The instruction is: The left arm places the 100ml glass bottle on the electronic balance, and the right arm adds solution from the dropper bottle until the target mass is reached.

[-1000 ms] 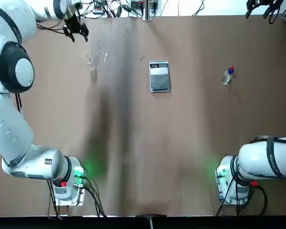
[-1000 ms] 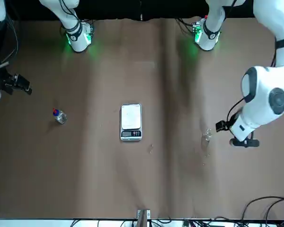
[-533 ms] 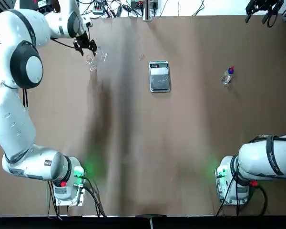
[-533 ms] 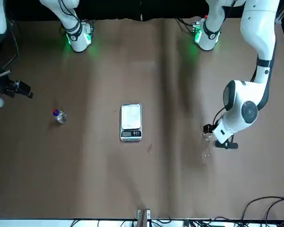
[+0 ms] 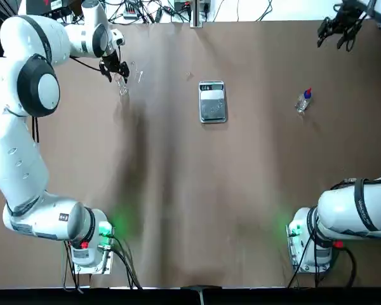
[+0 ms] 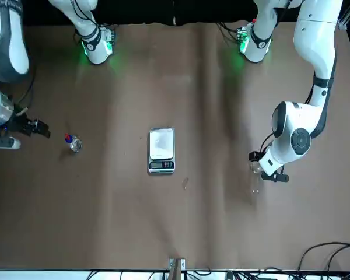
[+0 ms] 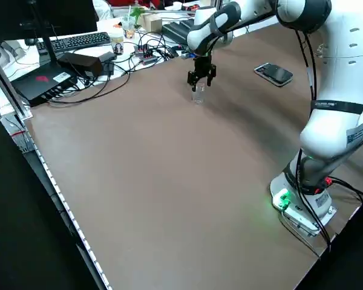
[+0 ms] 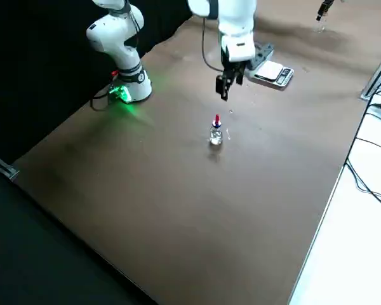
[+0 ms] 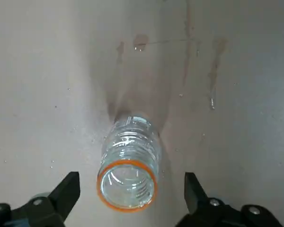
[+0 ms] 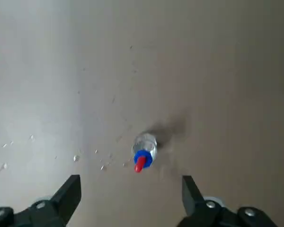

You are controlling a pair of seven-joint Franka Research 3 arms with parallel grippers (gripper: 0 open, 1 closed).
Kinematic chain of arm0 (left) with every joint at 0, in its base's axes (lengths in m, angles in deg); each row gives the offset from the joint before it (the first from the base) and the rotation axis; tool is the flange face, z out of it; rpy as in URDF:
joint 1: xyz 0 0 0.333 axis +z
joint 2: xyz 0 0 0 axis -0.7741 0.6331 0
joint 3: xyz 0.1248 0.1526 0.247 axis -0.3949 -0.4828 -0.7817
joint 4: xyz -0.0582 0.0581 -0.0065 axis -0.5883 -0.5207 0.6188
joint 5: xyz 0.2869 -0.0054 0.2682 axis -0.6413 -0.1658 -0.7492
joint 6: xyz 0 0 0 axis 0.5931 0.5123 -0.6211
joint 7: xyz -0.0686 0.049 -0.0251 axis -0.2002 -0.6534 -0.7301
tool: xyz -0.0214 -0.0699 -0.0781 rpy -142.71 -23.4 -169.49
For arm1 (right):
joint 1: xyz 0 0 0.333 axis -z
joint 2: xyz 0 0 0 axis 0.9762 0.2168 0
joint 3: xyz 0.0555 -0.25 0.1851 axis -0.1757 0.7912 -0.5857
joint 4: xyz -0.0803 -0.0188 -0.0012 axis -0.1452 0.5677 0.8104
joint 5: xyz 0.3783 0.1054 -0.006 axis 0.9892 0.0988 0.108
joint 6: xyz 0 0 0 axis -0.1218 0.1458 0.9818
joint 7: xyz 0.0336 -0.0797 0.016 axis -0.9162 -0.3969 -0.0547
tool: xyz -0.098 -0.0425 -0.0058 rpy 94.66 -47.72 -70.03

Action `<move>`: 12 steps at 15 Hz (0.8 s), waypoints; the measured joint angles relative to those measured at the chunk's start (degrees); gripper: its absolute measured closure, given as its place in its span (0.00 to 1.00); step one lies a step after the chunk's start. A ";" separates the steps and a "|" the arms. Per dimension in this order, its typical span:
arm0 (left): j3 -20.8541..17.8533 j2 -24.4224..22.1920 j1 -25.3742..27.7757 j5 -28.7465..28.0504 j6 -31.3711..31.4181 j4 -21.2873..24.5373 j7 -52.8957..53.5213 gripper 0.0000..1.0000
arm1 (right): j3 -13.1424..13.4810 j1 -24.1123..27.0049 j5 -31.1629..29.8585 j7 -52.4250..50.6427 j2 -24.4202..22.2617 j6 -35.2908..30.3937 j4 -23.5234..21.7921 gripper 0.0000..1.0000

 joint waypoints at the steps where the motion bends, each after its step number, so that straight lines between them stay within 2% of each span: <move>1: 0.00 0.00 -0.01 0.00 0.00 0.00 0.00 0.04 | 0.04 0.28 0.00 -0.01 0.18 3.32 -2.14 0.07; 2: 0.00 0.00 -0.02 0.00 0.00 0.01 0.01 0.10 | 0.08 0.51 0.00 -0.01 0.37 6.80 -4.46 0.08; 4: 0.00 0.00 -0.02 0.00 0.00 0.01 -0.04 0.13 | 0.11 1.02 0.00 -0.02 1.04 11.13 -8.12 0.10; 8: 0.01 -0.01 -0.11 -0.01 0.05 0.00 -0.17 0.48 | 0.04 1.18 -0.02 -0.17 2.25 12.13 -10.35 0.16; 10: 0.01 -0.01 -0.10 -0.01 0.07 -0.03 -0.18 0.49 | -0.04 1.16 -0.07 -0.35 3.27 12.13 -11.14 0.26; 12: 0.01 -0.01 -0.11 -0.01 0.18 -0.05 -0.18 0.49 | -0.05 1.16 -0.55 -0.57 3.82 12.13 -12.02 0.30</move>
